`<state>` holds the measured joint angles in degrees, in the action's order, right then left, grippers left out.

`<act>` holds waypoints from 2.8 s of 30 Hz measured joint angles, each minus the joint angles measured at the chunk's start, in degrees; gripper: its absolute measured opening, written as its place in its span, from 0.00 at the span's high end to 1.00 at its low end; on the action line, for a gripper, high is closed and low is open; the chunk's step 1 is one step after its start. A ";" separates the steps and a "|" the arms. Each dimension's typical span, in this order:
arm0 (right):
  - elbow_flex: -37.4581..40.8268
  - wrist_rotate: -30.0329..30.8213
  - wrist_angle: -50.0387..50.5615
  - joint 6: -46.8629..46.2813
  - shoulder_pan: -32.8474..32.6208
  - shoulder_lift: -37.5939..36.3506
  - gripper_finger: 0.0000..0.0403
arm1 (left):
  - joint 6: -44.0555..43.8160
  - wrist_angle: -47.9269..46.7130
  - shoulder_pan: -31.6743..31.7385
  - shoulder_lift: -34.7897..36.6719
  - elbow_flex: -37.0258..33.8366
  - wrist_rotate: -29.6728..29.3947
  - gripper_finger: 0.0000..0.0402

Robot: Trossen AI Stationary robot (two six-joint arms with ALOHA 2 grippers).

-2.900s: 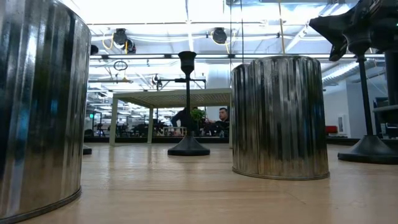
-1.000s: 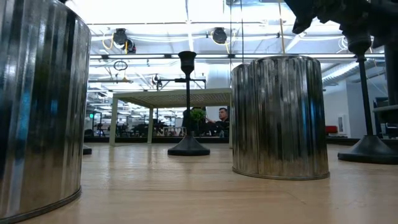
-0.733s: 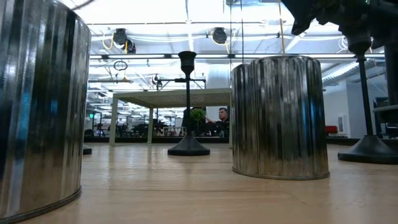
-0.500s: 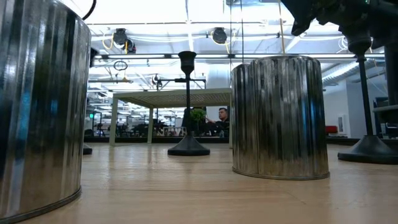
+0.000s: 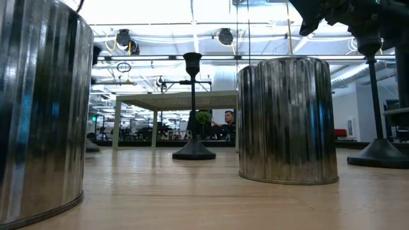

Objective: Pick & Place candle stick holders
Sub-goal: Put the top left black candle holder on the shelf, then put the top black candle holder on the shelf aligned with the other black candle holder

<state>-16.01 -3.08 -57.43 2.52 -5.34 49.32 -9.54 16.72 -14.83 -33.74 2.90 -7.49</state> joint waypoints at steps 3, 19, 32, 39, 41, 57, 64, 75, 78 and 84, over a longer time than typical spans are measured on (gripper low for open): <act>0.00 0.01 0.02 0.10 0.00 0.00 0.58 | 0.01 5.69 0.18 -0.02 0.19 -0.38 0.95; 0.00 7.99 -0.59 1.69 0.09 2.19 0.58 | 14.99 -11.99 18.94 -8.62 39.56 -5.60 0.97; 0.00 7.53 -3.24 -1.81 0.09 7.94 0.58 | 11.85 -0.60 49.94 -32.07 42.69 6.44 0.97; 0.00 7.53 -3.18 -1.85 0.05 9.80 0.58 | 7.31 2.08 58.69 -38.91 42.71 14.83 0.97; 0.00 7.53 -3.13 -1.85 0.00 10.27 0.58 | 6.73 3.76 59.45 -39.95 42.71 16.13 0.97; 0.00 7.53 -3.16 -0.20 0.00 11.58 0.58 | 8.98 3.68 60.46 -42.05 42.73 16.45 0.76; 0.00 7.59 -3.49 -0.18 0.00 11.58 0.57 | 9.90 0.72 60.46 -42.03 42.73 13.72 0.61; 0.02 4.39 -1.66 -1.29 -0.20 11.58 0.38 | 9.60 -16.55 60.32 -30.92 42.73 24.06 0.53; 0.02 4.52 -1.42 0.19 -0.17 11.58 0.36 | 12.37 -22.75 58.92 -26.97 42.73 36.82 0.56; 0.02 4.50 -1.29 0.50 -0.17 11.57 0.36 | 26.84 -34.90 49.58 -23.44 42.07 59.76 0.64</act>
<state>-15.99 1.42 -58.72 3.02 -5.52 60.89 17.30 -18.18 34.75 -57.17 44.97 52.27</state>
